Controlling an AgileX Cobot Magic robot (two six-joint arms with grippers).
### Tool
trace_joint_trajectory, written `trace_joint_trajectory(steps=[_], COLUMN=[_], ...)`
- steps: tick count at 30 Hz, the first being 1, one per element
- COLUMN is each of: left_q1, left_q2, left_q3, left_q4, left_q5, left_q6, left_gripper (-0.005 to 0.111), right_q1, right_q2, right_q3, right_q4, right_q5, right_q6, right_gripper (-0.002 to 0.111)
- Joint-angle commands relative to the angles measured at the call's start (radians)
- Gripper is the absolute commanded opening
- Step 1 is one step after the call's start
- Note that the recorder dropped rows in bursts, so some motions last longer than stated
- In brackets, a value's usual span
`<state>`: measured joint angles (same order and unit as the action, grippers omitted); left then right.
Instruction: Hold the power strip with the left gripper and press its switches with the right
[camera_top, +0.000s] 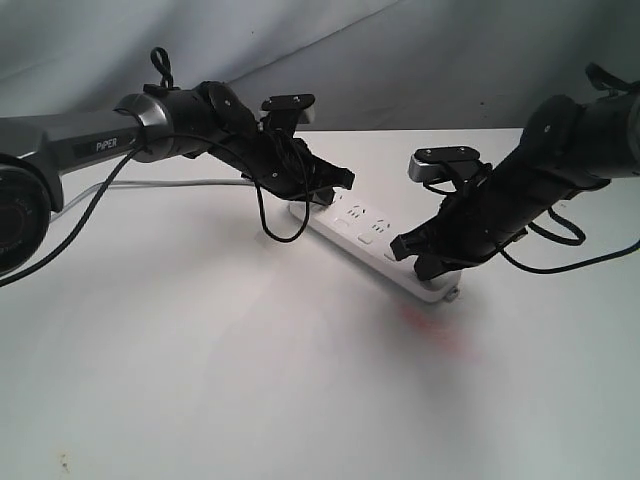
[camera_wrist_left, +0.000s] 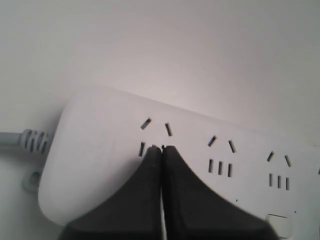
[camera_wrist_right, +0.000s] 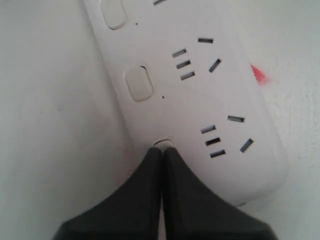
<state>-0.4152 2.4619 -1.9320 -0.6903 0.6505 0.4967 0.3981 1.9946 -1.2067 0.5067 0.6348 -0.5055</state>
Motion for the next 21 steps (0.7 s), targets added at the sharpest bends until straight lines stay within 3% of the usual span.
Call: trace_joint_trajectory(steps=[1, 21], left_q1=[-0.003, -0.003], left_q2=[0.003, 0.003], left_q3=[-0.003, -0.003], left_q4=[-0.007, -0.011], left_q5=[-0.007, -0.007], left_q6=[-0.003, -0.001], left_gripper=[0.000, 0.000], right_q1=[0.001, 0.001], right_q2=[0.010, 0.059], right_q3=[-0.005, -0.005], right_q4=[-0.009, -0.073], right_q5=[-0.007, -0.012], right_q6=[-0.002, 0.061], right_gripper=[0.000, 0.000])
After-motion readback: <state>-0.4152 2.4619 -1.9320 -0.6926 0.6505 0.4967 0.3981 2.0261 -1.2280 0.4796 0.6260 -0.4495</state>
